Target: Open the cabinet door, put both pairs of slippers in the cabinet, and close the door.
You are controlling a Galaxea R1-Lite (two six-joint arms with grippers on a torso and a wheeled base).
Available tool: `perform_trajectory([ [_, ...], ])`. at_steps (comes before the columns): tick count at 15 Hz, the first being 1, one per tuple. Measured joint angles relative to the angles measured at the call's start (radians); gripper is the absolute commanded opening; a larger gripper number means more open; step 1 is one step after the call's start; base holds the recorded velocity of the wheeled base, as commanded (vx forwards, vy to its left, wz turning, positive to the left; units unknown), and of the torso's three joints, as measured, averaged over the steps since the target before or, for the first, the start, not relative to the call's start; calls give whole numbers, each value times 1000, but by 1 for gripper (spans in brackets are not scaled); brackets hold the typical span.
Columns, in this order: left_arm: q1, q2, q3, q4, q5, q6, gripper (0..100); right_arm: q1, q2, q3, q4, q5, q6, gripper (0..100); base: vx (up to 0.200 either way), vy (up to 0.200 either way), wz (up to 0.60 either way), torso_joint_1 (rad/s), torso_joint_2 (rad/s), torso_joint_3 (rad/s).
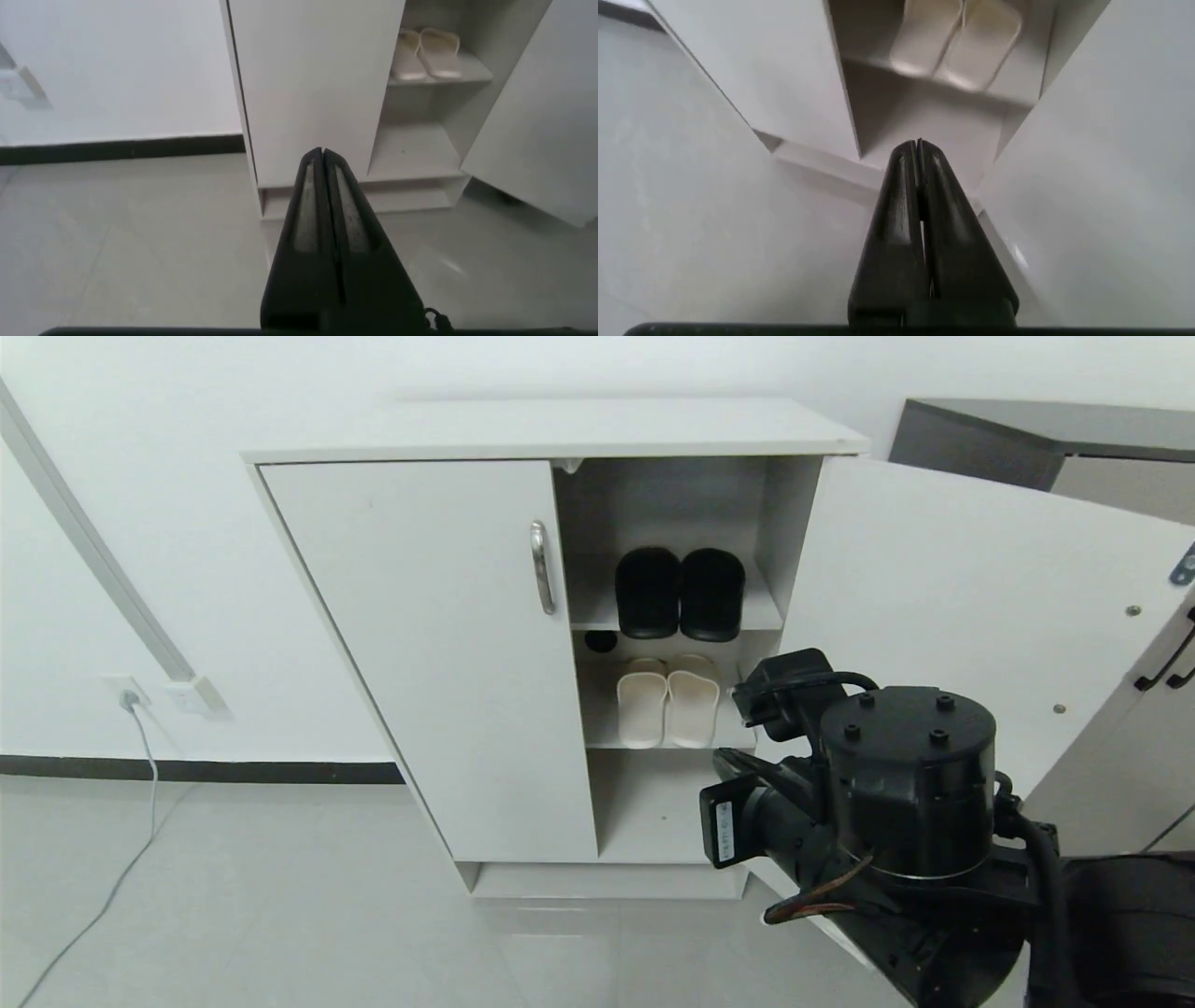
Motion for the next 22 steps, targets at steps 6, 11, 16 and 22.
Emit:
perform_trajectory([
  [6, -1, 0, 1, 0, 0, 0, 0, -3, 0, 2, 1, -1, 0, 0, 0, 0, 0, 123, -472, -340],
  [11, 0, 0, 1, 0, -1, 5, 0, -4, 0, 5, 1, 0, 1, 0, 0, 0, 0, 160, -484, -314],
  [16, 0, 0, 1, 0, 0, 4, 0, -21, 9, 8, 1, 0, 1, 0, 0, 0, 0, 193, -507, -314],
  [22, 0, 0, 1, 0, 0, 3, 0, -32, 23, 18, -13, -6, 2, 0, 0, 0, 0, 229, -544, -320],
])
